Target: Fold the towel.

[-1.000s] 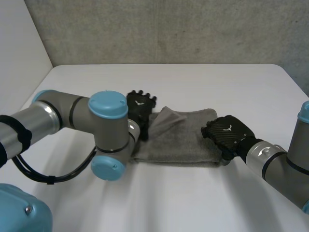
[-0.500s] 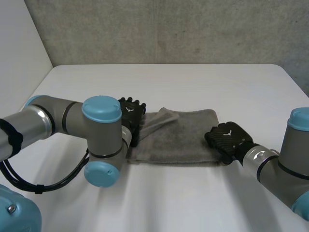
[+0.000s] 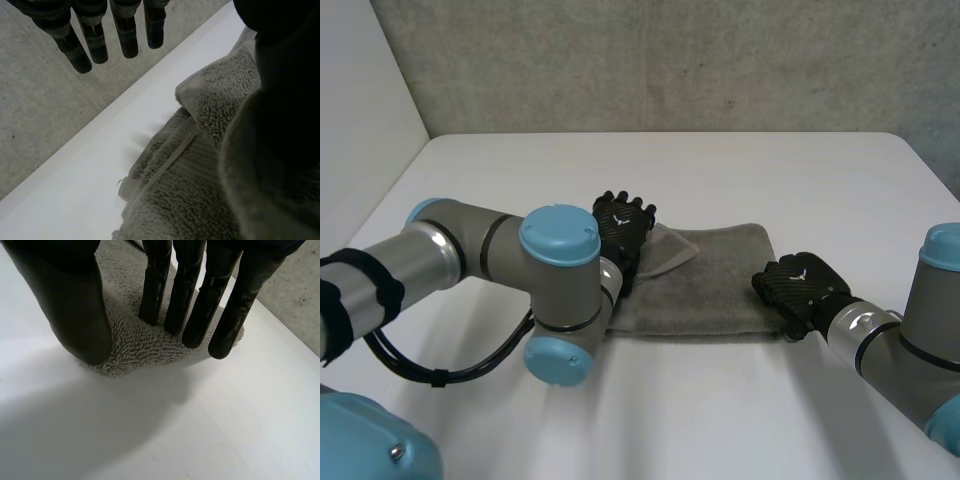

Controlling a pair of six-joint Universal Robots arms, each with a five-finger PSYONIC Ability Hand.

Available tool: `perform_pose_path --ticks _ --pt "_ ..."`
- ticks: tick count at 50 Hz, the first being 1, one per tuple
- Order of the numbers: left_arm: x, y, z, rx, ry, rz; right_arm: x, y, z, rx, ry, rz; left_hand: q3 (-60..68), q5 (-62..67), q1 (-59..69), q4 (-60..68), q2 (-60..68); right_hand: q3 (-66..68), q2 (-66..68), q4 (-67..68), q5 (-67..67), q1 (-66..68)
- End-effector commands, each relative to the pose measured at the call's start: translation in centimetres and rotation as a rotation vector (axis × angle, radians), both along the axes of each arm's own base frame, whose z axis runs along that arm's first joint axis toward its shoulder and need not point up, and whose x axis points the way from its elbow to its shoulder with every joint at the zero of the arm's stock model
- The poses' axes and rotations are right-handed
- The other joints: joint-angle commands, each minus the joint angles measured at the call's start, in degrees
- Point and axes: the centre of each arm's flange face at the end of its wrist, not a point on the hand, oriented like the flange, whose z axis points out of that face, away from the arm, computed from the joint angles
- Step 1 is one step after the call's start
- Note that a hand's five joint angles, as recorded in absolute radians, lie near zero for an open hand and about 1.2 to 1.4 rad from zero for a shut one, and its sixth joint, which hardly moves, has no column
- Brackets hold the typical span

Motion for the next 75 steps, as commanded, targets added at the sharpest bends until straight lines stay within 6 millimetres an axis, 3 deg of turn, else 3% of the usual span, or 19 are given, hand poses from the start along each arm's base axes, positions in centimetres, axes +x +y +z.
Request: perform_pose_path --ticks 1,6,11,22,32,42,45,47,50,53,55,58,60,61,63,67,69,71,75 --pt "-0.6 -1.4 -0.2 -0.028 0.022 0.018 -0.1 -0.2 0.0 -0.004 0.0 -0.003 -1.59 -11.79 -3.29 -2.82 -2.63 3.91 3.92 3.81 4.08 3.83" --pt "1.3 -4.4 0.2 -0.049 0.032 0.143 -0.2 -0.4 0.1 -0.011 0.006 -0.007 -1.25 -11.46 -2.95 -2.49 -2.3 5.25 5.26 5.14 5.41 5.17" --pt "2.8 -5.2 0.1 -0.04 0.018 0.222 -0.2 -0.4 0.1 -0.014 0.01 -0.006 -1.25 -11.46 -2.95 -2.49 -2.3 12.12 12.13 12.02 12.29 12.04" --pt "3.7 -2.6 -0.5 0.051 -0.025 0.216 -0.1 -0.3 0.1 -0.016 0.012 -0.004 -1.42 -11.63 -3.12 -2.66 -2.46 31.44 31.45 31.33 31.61 31.36" --pt "2.8 0.2 2.0 0.051 0.031 0.17 -0.2 -0.3 0.2 -0.013 0.017 -0.01 -1.92 -12.13 -3.62 -3.16 -2.97 31.44 31.45 31.33 31.61 31.36" --pt "4.4 0.8 5.7 0.02 0.066 0.184 0.2 -1.4 4.7 -0.182 0.146 0.069 -2.43 -12.64 -4.13 -3.67 -3.47 31.44 31.45 31.33 31.61 31.36" --pt "5.7 0.6 7.2 0.0 0.084 0.21 2.0 -1.5 6.9 -0.275 0.161 0.134 -2.6 -12.8 -4.3 -3.83 -3.64 31.44 31.45 31.33 31.61 31.36" --pt "7.1 -0.1 8.5 -0.017 0.109 0.249 5.6 -0.6 8.9 -0.371 0.135 0.233 -2.77 -12.97 -4.46 -4.0 -3.81 31.44 31.45 31.33 31.61 31.36" --pt "7.8 -0.5 9.0 -0.02 0.126 0.27 7.5 -0.1 9.0 -0.39 0.122 0.287 -2.77 -12.97 -4.46 -4.0 -3.81 31.44 31.45 31.33 31.61 31.36" --pt "9.3 -1.4 9.6 -0.013 0.171 0.319 11.1 1.1 8.4 -0.399 0.112 0.386 -2.77 -12.97 -4.46 -4.0 -3.81 31.44 31.45 31.33 31.61 31.36" --pt "10.9 -2.5 10.1 -0.004 0.219 0.369 14.7 3.3 8.2 -0.427 0.102 0.497 -2.77 -12.97 -4.46 -4.0 -3.81 31.44 31.45 31.33 31.61 31.36" --pt "11.8 -3.0 10.4 -0.002 0.242 0.392 16.4 4.5 8.1 -0.439 0.091 0.542 -2.77 -12.97 -4.46 -4.0 -3.81 31.44 31.45 31.33 31.61 31.36" --pt "13.1 -3.6 10.5 0.006 0.264 0.43 18.9 6.9 5.8 -0.411 0.095 0.63 -2.77 -12.97 -4.46 -4.0 -3.81 31.44 31.45 31.33 31.61 31.36" --pt "13.1 -3.6 10.5 0.006 0.264 0.43 18.9 6.9 5.8 -0.411 0.095 0.631 -2.77 -12.97 -4.46 -4.0 -3.81 31.44 31.45 31.33 31.61 31.36" --pt "13.6 -3.6 9.9 0.029 0.258 0.429 20.1 8.4 2.9 -0.354 0.119 0.691 -2.77 -12.97 -4.46 -4.0 -3.81 31.44 31.45 31.33 31.61 31.36" --pt "13.5 -3.3 9.1 0.058 0.249 0.401 20.2 8.5 1.7 -0.332 0.13 0.682 -2.6 -12.8 -4.3 -3.83 -3.64 31.44 31.45 31.33 31.61 31.36" --pt "13.5 -3.1 8.8 0.071 0.243 0.389 20.2 8.4 2.0 -0.331 0.119 0.674 -2.6 -12.8 -4.3 -3.83 -3.64 22.25 22.26 22.14 22.42 22.17" --pt "13.0 -2.5 8.3 0.09 0.236 0.357 19.7 7.8 2.2 -0.3 0.104 0.636 -2.6 -12.8 -4.3 -3.83 -3.64 -24.63 -24.62 -24.74 -24.47 -24.72" --pt "12.5 -2.2 8.3 0.097 0.24 0.322 19.0 7.9 4.3 -0.238 0.019 0.576 -2.6 -12.8 -4.3 -3.83 -3.64 -33.59 -33.58 -33.69 -33.42 -33.67"
